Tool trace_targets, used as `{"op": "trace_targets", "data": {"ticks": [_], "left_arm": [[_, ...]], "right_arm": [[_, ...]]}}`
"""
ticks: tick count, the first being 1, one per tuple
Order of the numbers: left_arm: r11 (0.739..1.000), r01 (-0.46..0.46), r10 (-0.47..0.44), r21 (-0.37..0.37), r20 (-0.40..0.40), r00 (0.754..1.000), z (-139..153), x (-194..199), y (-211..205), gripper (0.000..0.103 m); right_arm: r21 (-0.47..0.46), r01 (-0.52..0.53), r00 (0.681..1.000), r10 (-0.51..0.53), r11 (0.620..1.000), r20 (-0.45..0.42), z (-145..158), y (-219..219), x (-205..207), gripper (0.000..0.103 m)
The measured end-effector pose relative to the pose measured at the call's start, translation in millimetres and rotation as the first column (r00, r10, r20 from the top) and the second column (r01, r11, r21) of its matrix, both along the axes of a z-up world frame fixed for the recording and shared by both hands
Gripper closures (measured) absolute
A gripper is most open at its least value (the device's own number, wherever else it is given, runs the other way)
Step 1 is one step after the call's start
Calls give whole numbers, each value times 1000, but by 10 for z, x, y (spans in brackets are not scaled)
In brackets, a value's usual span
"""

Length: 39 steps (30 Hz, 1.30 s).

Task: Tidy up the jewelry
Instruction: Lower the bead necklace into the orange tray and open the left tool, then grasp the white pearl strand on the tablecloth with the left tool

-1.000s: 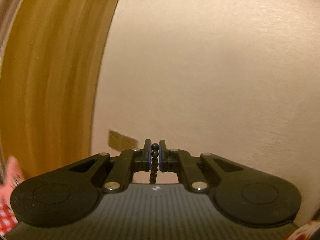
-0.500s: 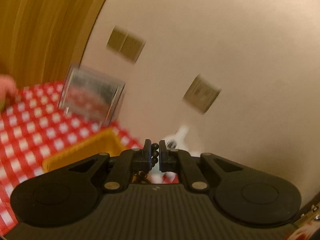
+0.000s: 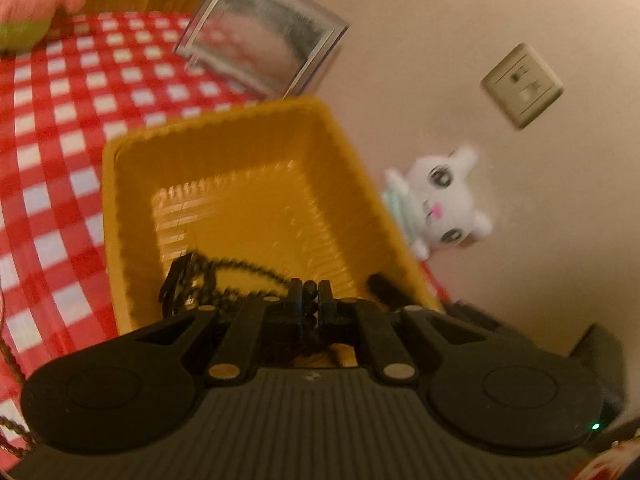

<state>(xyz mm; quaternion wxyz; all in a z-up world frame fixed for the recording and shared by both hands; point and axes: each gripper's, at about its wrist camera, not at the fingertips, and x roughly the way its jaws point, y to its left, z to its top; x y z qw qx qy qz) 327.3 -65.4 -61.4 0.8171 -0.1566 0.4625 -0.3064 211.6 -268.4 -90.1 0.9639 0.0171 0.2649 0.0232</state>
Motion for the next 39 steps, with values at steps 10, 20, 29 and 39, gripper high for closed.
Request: {"op": "trace_targets", "data": {"ticks": [10,20,29,39], "left_arm": [[995,7,-4,104,-23,1000,-271,-15,-81,90],[989,-101,87,106,128,988,211,-145,324,64],[934,-299,260,195,200,945,399,-354,1063,64],[813,-488,434,317,230,871,325,-733,1915,64]], "right_arm": [[-3,-1,1000,1,1000,-1,-3,8,-10,98],[-3,0,1000,0,1000,-4,-12,12,-21,98],[-5,-3,1000,3,1000,-5,-13,15,-30,98],[-2,-2,1000,2,1000,-9,-7,19,-45,98]]}}
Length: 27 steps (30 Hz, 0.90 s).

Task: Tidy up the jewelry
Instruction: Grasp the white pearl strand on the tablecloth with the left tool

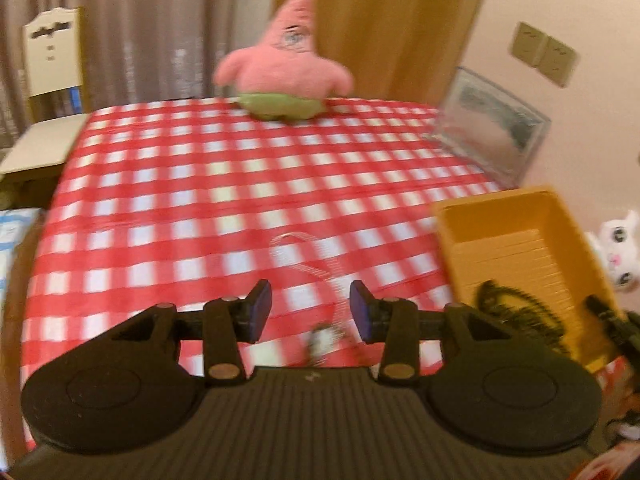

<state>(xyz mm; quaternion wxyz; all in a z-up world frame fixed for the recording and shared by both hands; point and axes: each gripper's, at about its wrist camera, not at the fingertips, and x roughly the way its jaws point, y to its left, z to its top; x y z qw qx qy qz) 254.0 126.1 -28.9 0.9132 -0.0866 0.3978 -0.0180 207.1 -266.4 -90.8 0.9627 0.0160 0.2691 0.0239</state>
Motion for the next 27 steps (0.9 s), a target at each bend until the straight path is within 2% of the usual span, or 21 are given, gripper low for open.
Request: {"op": "trace_targets", "data": {"ticks": [4,10,18,27], "left_arm": [[999,-44,45,26,-36,998,-130,-131,143,64],[998,-43,47,38,-91,995,-338,-292,127,64],[997,50,-42,61,-114,993,-485,-358,-110,65],[986,141,-130,87,-121,984,-587,-230,-399,65]], "right_arm": [[-2,-1,1000,1,1000,-1,-3,-1,1,98],[-9,-4,1000,4,1000,-5,0,-8,1,98],[-23,-9,1000,9,1000,-7,11,12,-6,98],[-23,-9,1000,9,1000,-8,17,15,4,98]]}}
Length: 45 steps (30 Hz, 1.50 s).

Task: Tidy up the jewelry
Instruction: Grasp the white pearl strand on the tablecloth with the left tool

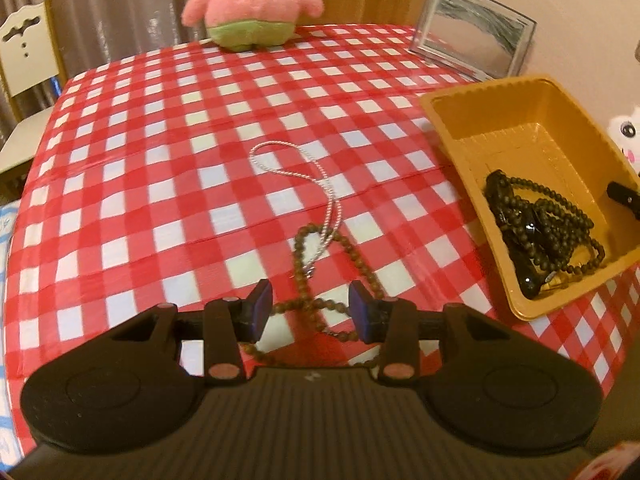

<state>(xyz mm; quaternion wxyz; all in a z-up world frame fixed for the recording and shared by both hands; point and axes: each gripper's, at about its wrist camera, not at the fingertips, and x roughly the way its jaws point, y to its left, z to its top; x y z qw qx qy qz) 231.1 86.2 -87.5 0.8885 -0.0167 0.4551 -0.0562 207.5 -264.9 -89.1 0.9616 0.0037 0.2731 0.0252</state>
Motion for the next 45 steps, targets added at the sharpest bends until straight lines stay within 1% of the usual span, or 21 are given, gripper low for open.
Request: {"op": "trace_targets", "data": {"ticks": [11,20,28,33,36,40,42,43,44,45], "left_arm": [[998,63,-63,10,2,998,-72,178,-139,65],[992,125,-125,-2,48,991,-199,394,-175,67],[987,156,-157,30,21,987,-345,742,-214,73],[984,171,-171,42,2,985,-402,886,-258,75],[984,171,-171,47,-13,985,-443,951,-277,79],[985,166,-165,39,-37,986,-508,1032,-266,87],[985,167,-166,33,-34,986,-511,1052,-256,89],[985,167,-166,32,-34,986,-513,1059,-255,94],[986,167,-166,29,-36,985,-514,1067,-250,101],[986,166,-165,18,-39,986,-511,1072,-241,101]], "right_arm": [[1,5,1000,-5,1000,-7,-4,-25,1,98],[1,6,1000,-6,1000,-7,-1,-32,7,98],[1,5,1000,-5,1000,-7,-3,-32,7,98],[1,6,1000,-6,1000,-7,0,-23,10,98],[1,7,1000,-7,1000,-7,-2,-28,7,99],[4,9,1000,-9,1000,-11,-9,-34,15,99],[4,9,1000,-9,1000,-12,-12,-41,16,99],[4,10,1000,-10,1000,-13,-12,-41,17,99],[4,10,1000,-10,1000,-14,-16,-42,19,99],[3,10,1000,-10,1000,-15,-17,-36,30,99]]}}
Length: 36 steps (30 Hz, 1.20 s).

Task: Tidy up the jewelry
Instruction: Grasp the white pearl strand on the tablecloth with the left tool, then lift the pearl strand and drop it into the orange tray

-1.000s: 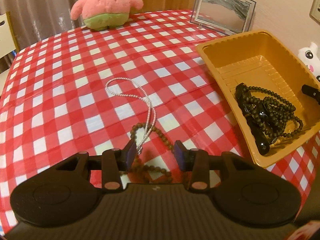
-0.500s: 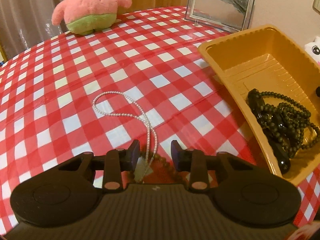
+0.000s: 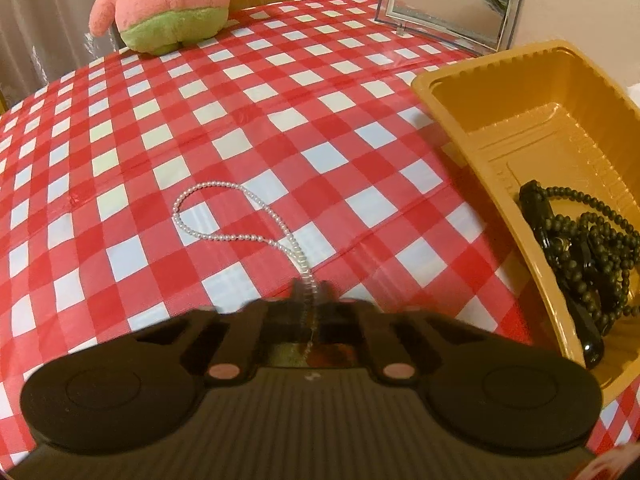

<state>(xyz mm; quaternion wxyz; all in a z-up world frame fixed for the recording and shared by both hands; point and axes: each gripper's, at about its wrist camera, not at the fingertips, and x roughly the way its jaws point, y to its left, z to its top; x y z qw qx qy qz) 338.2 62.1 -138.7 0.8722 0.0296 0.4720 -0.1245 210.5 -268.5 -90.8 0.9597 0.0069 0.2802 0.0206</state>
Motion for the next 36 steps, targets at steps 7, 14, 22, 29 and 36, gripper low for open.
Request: {"op": "trace_targets", "data": {"ticks": [7,14,22,29,36], "left_arm": [[997,-21,24,-74,48,999,260,-95,113,101],[988,-30,55,-151,160,986,878,-312,326,101],[981,-11,71,-194,306,949,1632,-564,388,101],[973,45,46,-225,384,922,2065,-745,259,101],[958,118,7,-262,432,902,2338,-828,67,101]], "right_arm": [[2,0,1000,0,1000,-1,-4,-2,6,99],[1,-4,1000,4,1000,1,-8,6,10,99],[2,-10,1000,10,1000,7,8,35,23,99],[5,-18,1000,18,1000,15,24,50,34,98],[8,-22,1000,21,1000,17,33,37,29,98]]}}
